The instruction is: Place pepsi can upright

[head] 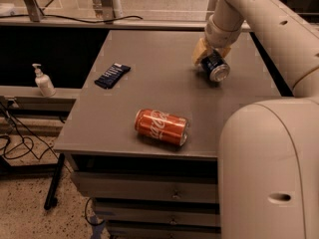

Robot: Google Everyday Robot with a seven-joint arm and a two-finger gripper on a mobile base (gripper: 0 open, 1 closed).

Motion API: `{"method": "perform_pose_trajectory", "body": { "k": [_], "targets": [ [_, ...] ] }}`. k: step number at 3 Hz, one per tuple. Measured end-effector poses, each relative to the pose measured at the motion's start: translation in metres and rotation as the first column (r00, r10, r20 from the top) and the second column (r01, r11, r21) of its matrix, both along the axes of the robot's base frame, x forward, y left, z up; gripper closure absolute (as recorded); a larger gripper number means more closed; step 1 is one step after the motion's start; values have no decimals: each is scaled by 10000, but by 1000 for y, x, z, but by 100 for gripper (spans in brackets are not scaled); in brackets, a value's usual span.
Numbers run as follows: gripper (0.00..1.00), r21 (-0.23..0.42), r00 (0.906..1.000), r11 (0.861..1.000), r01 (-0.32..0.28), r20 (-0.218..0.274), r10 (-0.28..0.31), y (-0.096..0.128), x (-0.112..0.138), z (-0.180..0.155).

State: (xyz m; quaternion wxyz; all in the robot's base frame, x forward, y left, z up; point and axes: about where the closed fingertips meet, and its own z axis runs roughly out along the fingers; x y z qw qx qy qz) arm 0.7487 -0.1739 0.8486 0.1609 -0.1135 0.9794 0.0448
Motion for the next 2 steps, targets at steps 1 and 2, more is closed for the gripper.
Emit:
{"method": "perform_pose_trajectory", "body": {
  "k": [1, 2],
  "targets": [
    [100, 669, 9901, 9958, -619, 1297, 528, -2, 1, 33],
    [100, 1305, 9527, 9814, -1409, 2877, 985, -7, -12, 65]
  ]
}}
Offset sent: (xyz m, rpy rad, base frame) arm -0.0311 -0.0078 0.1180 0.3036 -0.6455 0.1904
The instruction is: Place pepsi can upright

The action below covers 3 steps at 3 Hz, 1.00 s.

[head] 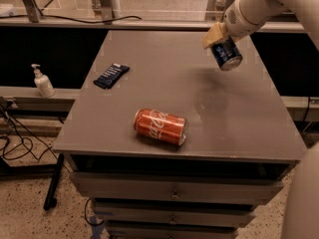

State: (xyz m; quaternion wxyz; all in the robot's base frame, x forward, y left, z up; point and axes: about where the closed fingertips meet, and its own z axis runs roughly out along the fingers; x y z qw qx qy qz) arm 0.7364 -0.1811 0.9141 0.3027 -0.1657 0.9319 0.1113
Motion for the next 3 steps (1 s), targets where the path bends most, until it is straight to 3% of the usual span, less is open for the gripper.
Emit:
{"method": "perform_pose_trajectory", "body": {
  "k": [1, 2, 3],
  "targets": [
    [100, 859, 9924, 9946, -575, 1132, 476, 1, -29, 5],
    [100, 1661, 9652, 9785, -1225, 2494, 785, 12, -51, 10],
    [100, 1872, 9407, 9740, -1273, 3342, 587, 17, -44, 30]
  ]
}}
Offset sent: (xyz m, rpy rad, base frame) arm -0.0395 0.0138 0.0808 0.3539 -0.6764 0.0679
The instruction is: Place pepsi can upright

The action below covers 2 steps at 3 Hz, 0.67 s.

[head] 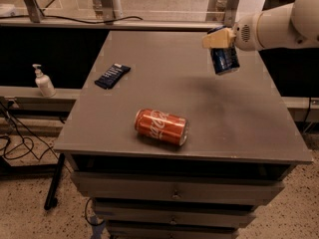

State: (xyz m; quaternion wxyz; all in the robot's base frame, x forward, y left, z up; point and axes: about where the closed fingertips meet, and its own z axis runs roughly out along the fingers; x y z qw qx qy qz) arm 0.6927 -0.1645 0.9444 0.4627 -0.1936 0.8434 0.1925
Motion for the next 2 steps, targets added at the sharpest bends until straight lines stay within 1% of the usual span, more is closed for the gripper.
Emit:
{"method": "perform_pose_trajectory", "body": {
  "k": [1, 2],
  "targets": [
    [100, 13, 10000, 10000, -16, -18, 16, 2, 1, 0],
    [100, 22, 9985, 9996, -294, 454, 292, -4, -6, -5]
  ]
}}
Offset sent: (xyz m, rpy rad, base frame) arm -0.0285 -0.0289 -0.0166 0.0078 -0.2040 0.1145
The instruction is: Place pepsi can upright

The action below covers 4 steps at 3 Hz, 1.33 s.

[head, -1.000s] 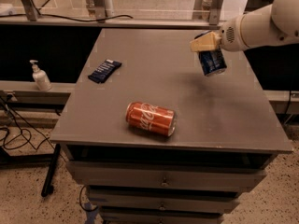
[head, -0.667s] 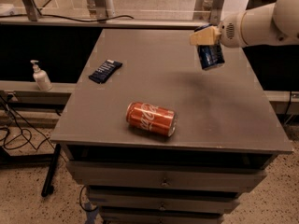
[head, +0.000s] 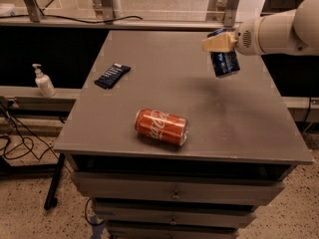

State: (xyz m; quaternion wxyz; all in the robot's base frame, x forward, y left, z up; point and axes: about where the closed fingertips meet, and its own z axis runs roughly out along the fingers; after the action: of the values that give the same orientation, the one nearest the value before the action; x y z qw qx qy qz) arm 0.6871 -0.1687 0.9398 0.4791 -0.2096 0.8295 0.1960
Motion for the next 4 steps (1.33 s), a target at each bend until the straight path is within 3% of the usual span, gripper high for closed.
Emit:
{"method": "perform_pose_trajectory", "body": {
  "k": [1, 2, 3, 4],
  "targets": [
    [100, 587, 9941, 9977, -333, 1047, 270, -17, -13, -8],
    [100, 1262, 9735, 9886, -825, 2224, 529, -37, -25, -5],
    [100, 1354, 9322, 9756, -1728, 3424, 1176, -42, -35, 4],
    [100, 1121, 8817, 9587, -2613, 4320, 1898, -40, -46, 2]
  ]
}}
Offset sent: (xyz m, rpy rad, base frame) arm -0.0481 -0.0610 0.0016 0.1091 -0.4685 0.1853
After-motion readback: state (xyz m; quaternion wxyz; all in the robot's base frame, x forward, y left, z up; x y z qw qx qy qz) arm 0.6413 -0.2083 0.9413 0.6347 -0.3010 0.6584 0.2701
